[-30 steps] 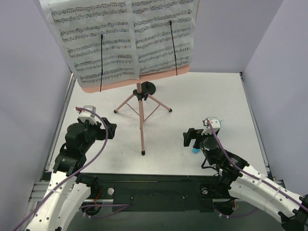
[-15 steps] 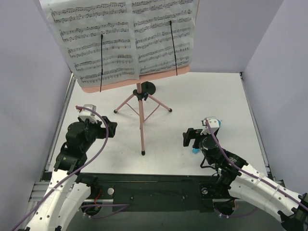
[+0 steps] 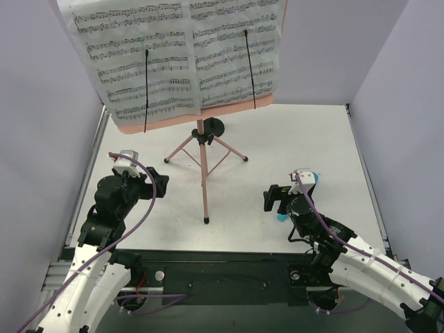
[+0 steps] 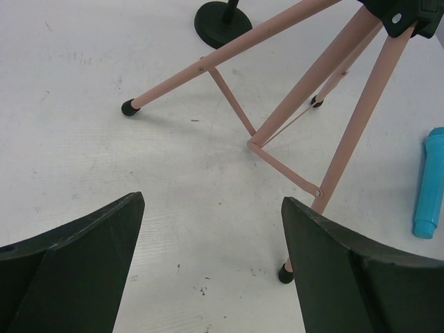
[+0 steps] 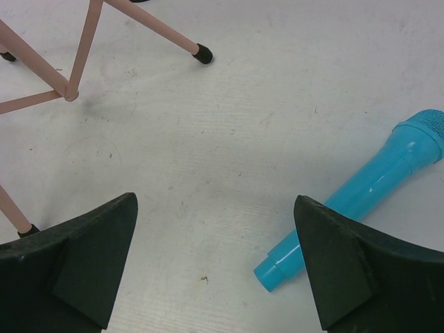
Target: Set up the instrument practice props
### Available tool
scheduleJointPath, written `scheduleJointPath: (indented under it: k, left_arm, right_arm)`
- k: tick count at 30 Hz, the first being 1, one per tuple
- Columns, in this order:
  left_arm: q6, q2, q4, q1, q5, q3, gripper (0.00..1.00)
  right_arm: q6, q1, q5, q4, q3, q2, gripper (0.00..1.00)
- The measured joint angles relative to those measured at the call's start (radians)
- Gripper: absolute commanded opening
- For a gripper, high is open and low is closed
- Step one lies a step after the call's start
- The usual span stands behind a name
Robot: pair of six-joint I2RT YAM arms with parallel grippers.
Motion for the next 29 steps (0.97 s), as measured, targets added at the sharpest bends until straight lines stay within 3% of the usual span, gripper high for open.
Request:
scheduleJointPath:
  k: [29]
  left_arm:
    - [-0.01, 0.008, 0.019, 0.0, -0.003, 0.0, 0.91]
  right_arm:
    - [0.001, 0.0, 0.0, 0.0, -0.002, 0.026, 0.89]
